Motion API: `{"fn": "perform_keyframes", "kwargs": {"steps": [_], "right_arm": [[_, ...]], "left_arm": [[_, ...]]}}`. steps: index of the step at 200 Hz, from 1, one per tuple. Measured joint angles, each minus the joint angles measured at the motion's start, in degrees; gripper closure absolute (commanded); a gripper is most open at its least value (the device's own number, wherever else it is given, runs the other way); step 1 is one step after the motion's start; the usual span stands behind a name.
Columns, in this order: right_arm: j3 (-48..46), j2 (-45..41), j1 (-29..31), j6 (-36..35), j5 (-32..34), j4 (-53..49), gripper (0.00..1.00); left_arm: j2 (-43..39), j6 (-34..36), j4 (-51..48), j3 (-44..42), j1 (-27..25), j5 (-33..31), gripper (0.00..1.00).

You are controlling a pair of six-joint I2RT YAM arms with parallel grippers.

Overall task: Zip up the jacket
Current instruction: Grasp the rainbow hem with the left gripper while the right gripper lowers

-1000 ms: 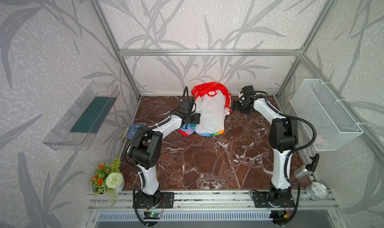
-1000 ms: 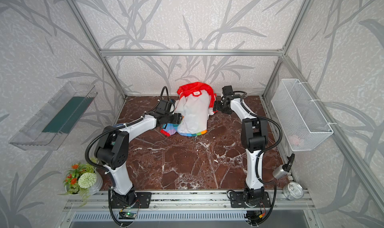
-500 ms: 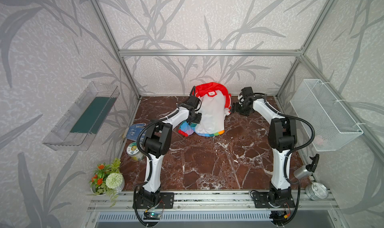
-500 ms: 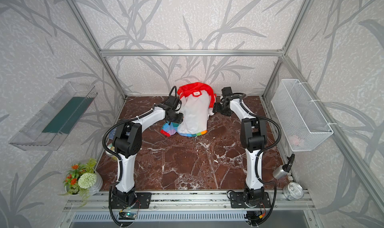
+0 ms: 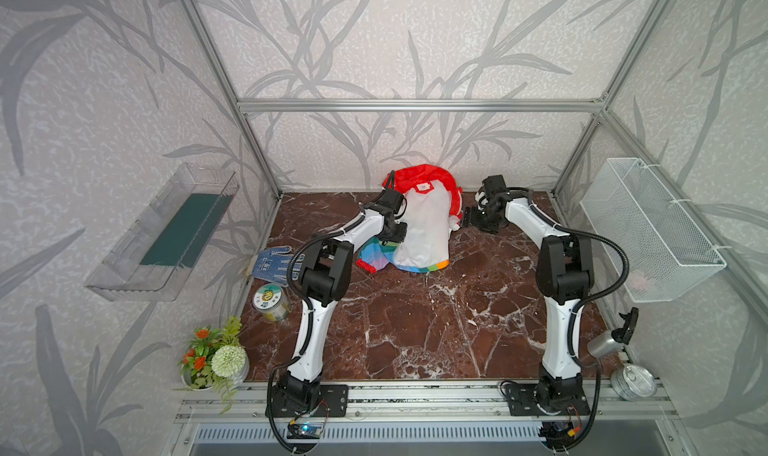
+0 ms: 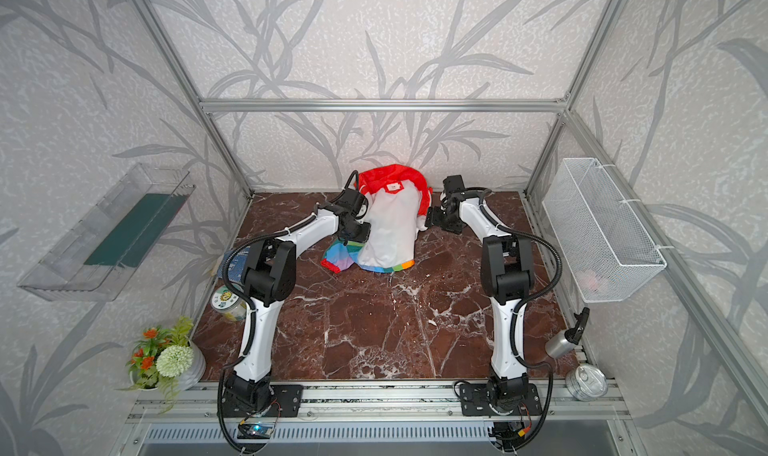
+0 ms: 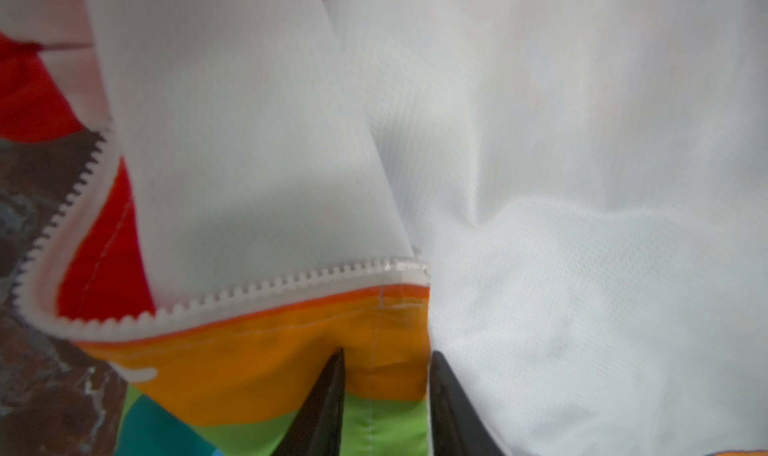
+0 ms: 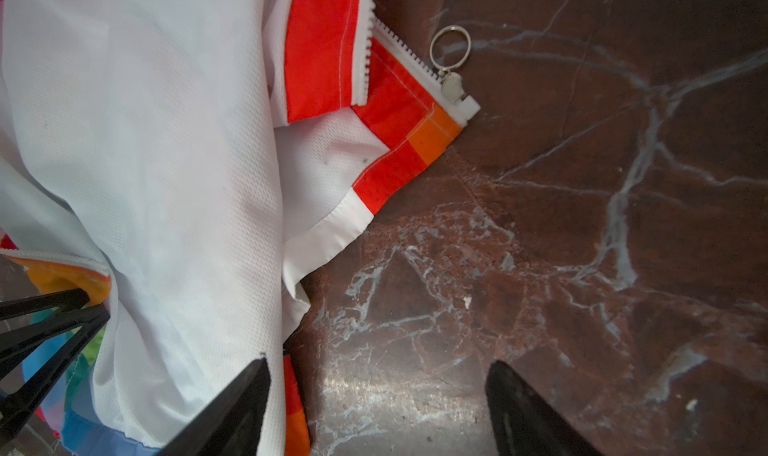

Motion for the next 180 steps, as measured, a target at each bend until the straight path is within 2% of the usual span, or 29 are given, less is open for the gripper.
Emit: {"fn": "perform_keyframes", "kwargs": {"steps": [24,49,95,122,158,180], "right_arm": [[0.00,0.00,-0.04,0.00,-0.37,0.00,0.18],[0.02,0.00,-0.04,0.00,-0.83,-0.02,0.18],[0.02,0.00,-0.04,0.07,-1.22,-0.02,0.17],[0.04,0.02,-0.04,0.13,-1.22,0.00,0.17],[0.98,0.22,-0.04,0.37,-1.22,-0.15,0.17],[2.10,0.37,-0.04,0.50,-1.25,-0.13,0.18]], "left_arm": [[0.26,0.50,-0.13,0.68,0.22,-0.96,0.80],[0.28,1.22,-0.42,1.29,0.26,-1.40,0.68],[0.28,1.86,-0.98,1.40,0.15,-1.49,0.64],[0.28,1.81,-1.07,1.22,0.07,-1.51,0.64],[0.94,2.16,-1.05,1.22,-0.20,-2.84,0.74],[1.62,2.45,-1.07,1.22,-0.20,-3.93,0.74]]}}
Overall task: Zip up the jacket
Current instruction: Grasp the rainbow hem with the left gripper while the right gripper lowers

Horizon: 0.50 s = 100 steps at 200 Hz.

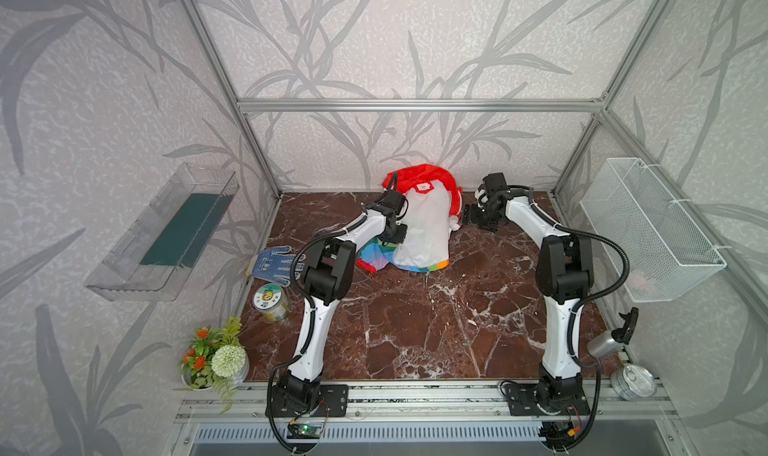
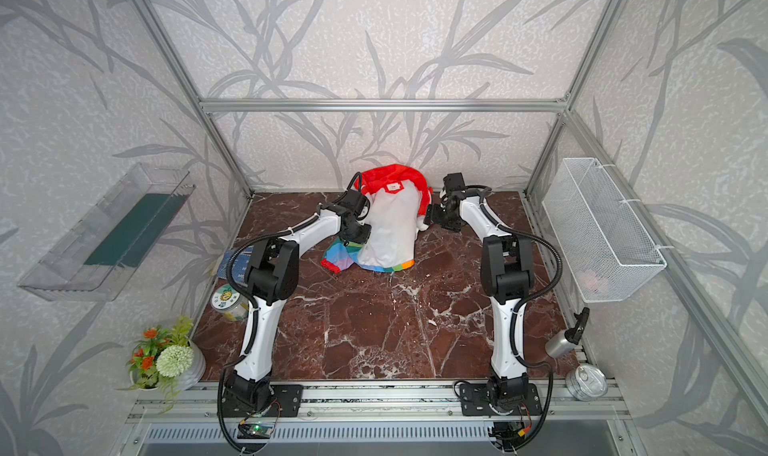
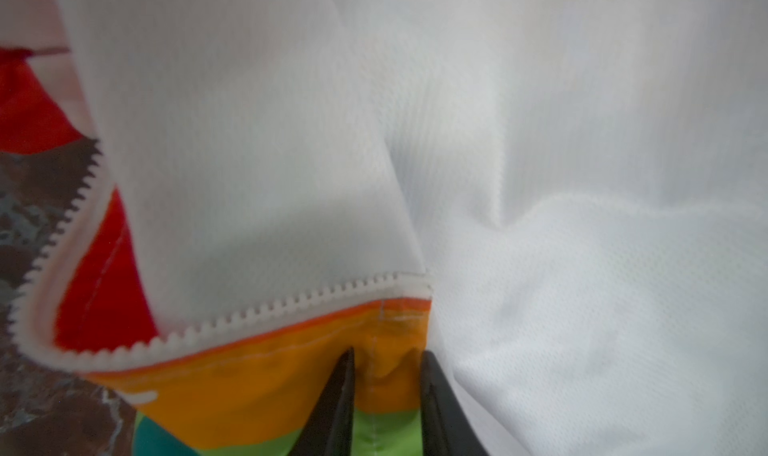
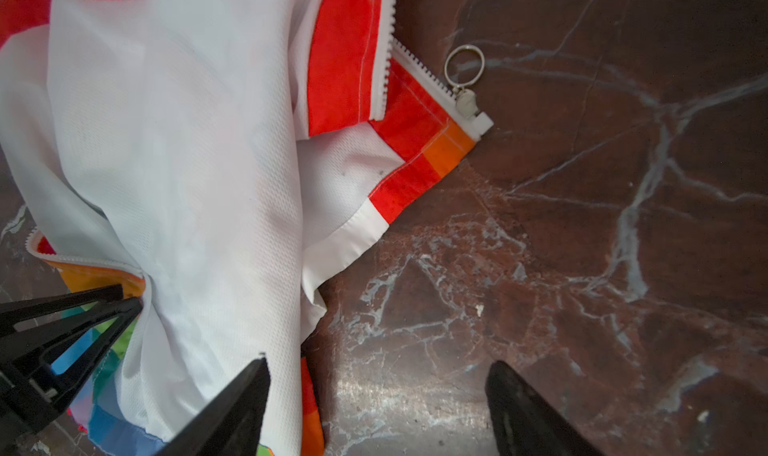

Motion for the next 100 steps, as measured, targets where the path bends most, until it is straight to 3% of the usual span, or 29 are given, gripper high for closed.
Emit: {"fn": "perform_keyframes", "kwargs": {"steps": [25,62,100], "right_arm": [[1.25,0.39,0.00,0.13,-0.17,-0.04,0.18],[3.04,1.62,0.02,0.76,-0.57,-0.04,0.18],[5.60,4.50,0.09,1.42,-1.07,-0.28,0.18]], "left_arm": [[0.07,0.79,0.04,0.00,-0.22,-1.01,0.81],[0.07,1.73,0.57,-0.98,-0.31,-2.40,1.00],[-1.18,2.05,1.92,-3.37,-0.31,-3.69,1.00]]}}
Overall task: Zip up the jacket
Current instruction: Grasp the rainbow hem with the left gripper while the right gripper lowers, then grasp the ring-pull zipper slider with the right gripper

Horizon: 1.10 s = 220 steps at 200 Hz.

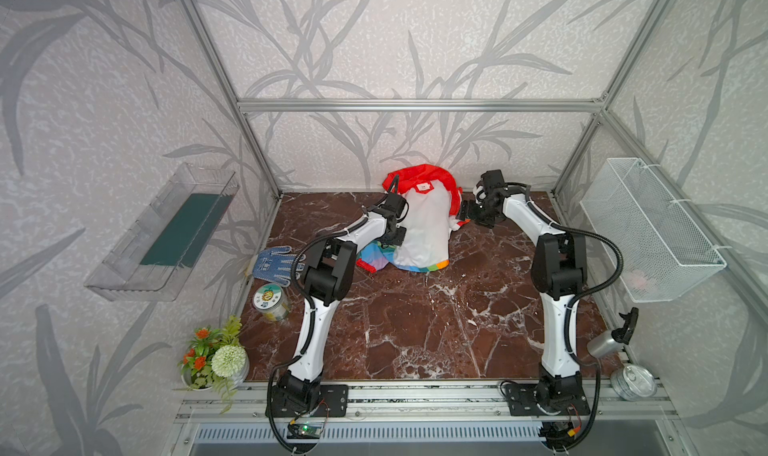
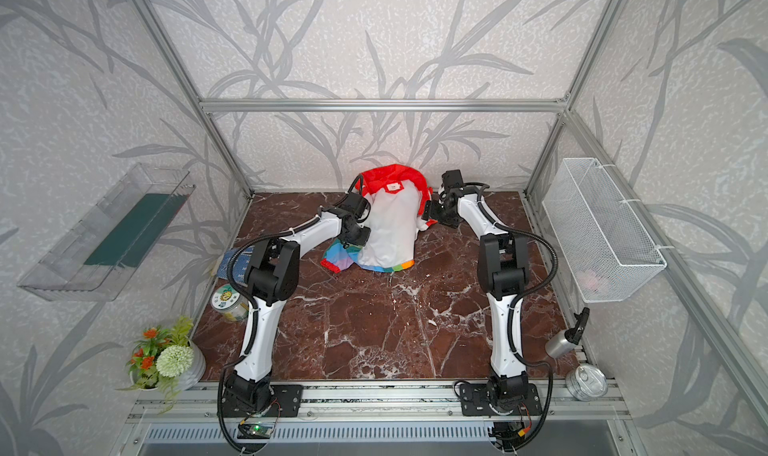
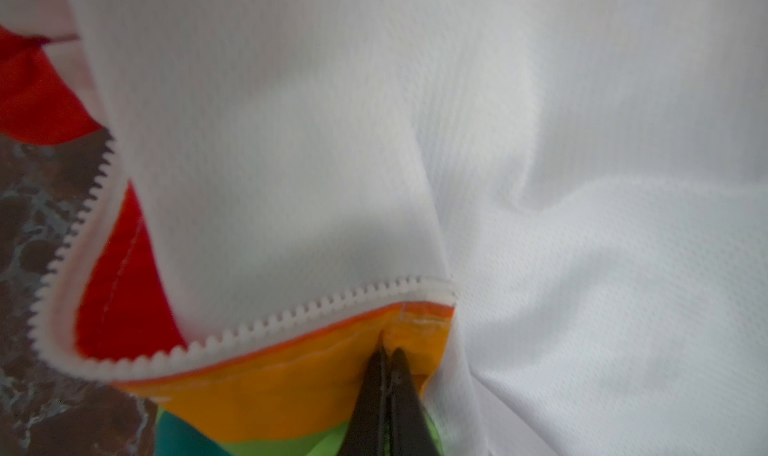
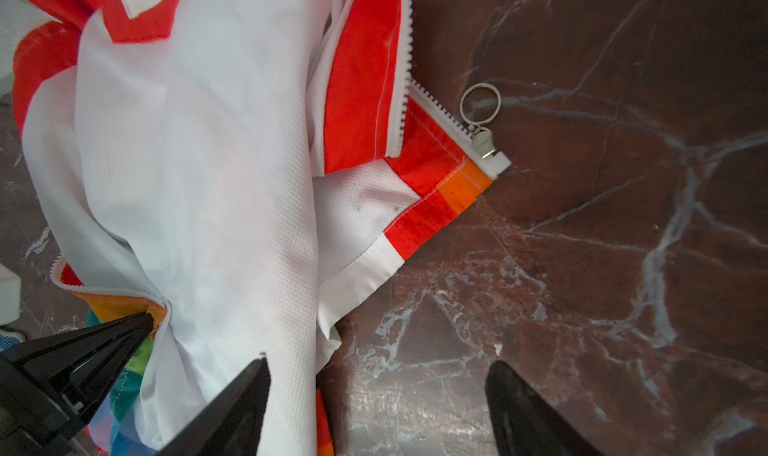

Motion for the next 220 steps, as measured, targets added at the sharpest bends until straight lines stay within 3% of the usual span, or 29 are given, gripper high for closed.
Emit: {"fn": "perform_keyframes", "kwargs": {"steps": [84,135,181,220], "right_arm": [[7.39,5.01,0.04,1.62,-0.42,-1.79,0.20],[15.63,10.80,0.04,2.58,0.11,-3.82,0.30],[36.72,23.08,1.46,-1.68,10.36,-16.13,0.30],[38.01,24.00,2.16,-5.46,15.89,-19.06,0.33]], "left_arm": [[-14.27,-0.94,1.99,-10.78,0.13,-2.82,1.00],[-19.98,-2.25,3.56,-16.55,0.28,-3.87,1.00],[-24.72,-3.26,3.65,-20.79,0.28,-2.97,1.00],[-26.01,-3.28,4.07,-21.14,0.28,-1.51,1.00]]}}
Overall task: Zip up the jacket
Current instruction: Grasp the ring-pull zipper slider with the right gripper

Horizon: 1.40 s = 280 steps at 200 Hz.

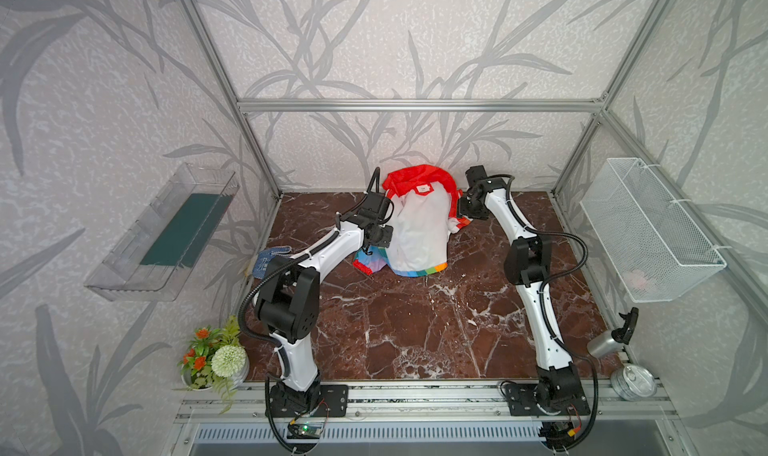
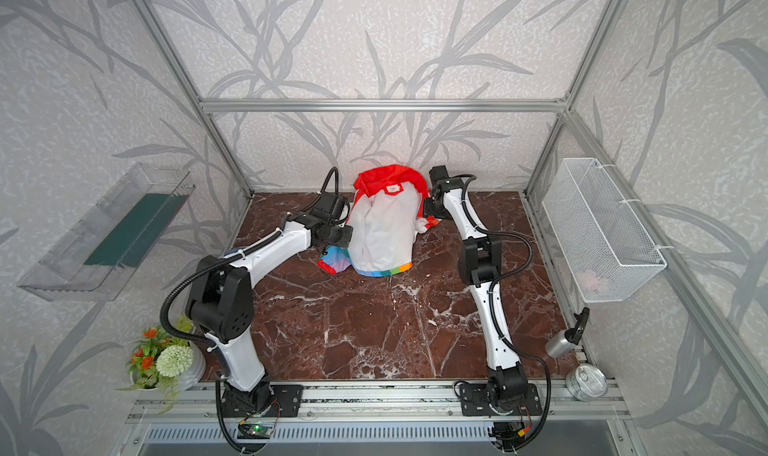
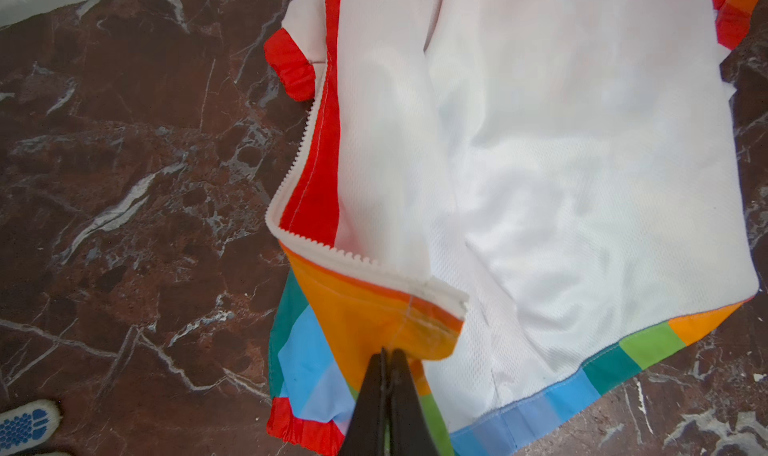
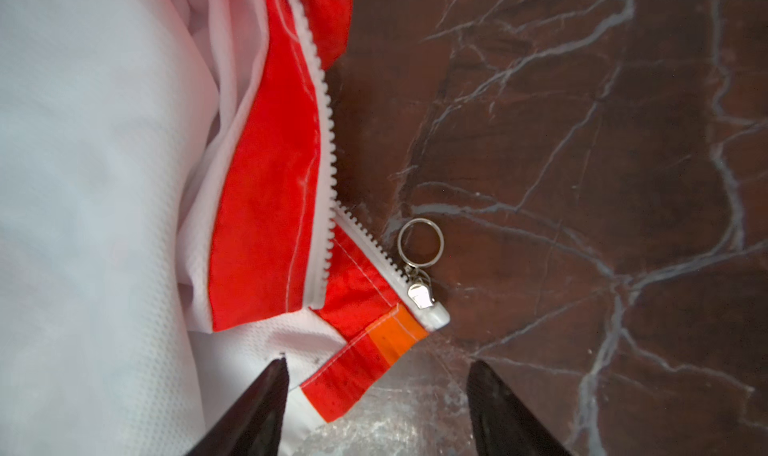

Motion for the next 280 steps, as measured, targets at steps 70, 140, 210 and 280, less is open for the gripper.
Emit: {"fn": "perform_keyframes", "kwargs": {"steps": [70,140,210,280], "right_arm": [[-0.57,0.90,-0.09,-3.91,1.84,0.55,0.35],[0.24,3.43,-1.18,-3.78,-0.52,3.08,0.41],[-1.97,2.91,-1.11,-2.38,-3.28,6.60,0.69],[-3.52,1.77,0.46,-2.60,-2.78,7.63,0.98]], "left_arm": [[0.00,0.00,0.04,0.00,0.00,1.49,1.00],[0.00,-0.07,0.04,0.02,-0.04,2.54,1.00],[0.07,0.02,-0.02,0.24,-0.07,2.54,1.00],[0.07,0.72,-0.22,0.28,-0.07,2.16,1.00]]}}
